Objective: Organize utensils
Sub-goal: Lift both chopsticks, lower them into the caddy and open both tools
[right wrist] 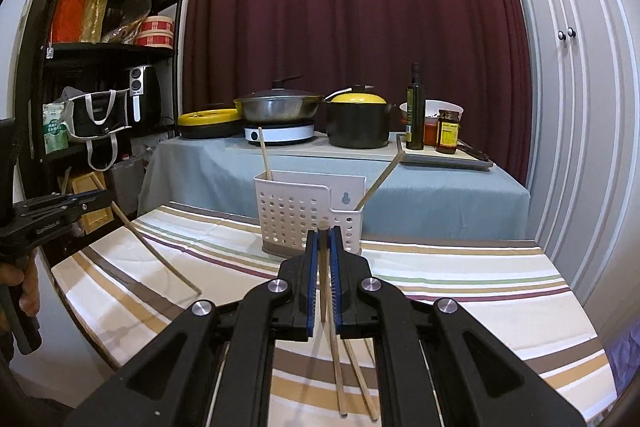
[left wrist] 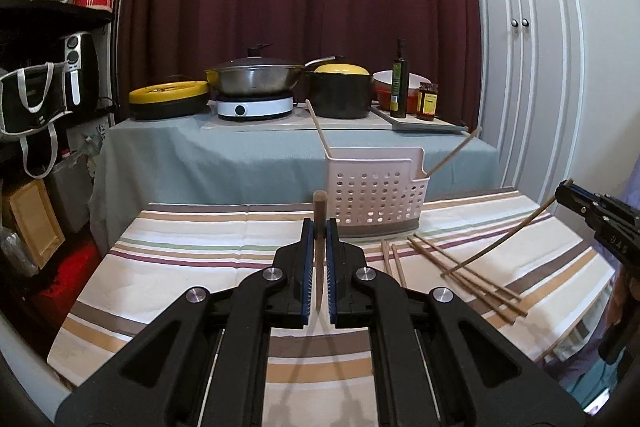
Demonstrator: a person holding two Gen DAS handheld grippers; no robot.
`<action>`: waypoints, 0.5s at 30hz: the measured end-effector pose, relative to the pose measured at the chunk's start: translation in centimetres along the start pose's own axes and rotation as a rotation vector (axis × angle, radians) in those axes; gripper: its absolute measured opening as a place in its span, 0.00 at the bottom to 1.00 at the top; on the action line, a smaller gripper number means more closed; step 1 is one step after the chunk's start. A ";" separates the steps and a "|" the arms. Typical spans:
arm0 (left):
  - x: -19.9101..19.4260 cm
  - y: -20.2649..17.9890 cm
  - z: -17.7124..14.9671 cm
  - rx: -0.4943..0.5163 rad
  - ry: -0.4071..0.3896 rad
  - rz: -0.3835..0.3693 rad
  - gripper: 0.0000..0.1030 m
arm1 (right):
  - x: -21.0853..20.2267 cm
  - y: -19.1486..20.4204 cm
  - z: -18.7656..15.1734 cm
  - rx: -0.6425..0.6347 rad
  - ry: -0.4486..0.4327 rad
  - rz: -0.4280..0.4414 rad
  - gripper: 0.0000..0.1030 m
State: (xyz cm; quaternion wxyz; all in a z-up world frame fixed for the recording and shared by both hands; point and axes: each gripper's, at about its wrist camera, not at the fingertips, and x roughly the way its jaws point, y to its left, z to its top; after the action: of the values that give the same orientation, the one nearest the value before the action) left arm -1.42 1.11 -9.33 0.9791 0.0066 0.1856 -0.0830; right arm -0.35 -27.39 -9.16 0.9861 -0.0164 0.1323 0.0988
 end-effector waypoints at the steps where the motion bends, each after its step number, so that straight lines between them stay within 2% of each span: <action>1: 0.2 0.1 0.3 -0.002 0.002 0.002 0.06 | 0.3 0.0 0.2 -0.004 0.000 -0.003 0.07; 15: 4.5 1.7 3.2 -0.056 -0.013 0.001 0.06 | 4.8 -0.3 3.1 -0.020 -0.032 0.015 0.07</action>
State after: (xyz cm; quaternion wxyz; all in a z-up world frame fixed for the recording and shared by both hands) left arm 4.17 1.97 -8.04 0.9801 -0.0210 0.1813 -0.0775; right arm 5.02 -26.60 -7.42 0.9871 -0.0235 0.1156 0.1079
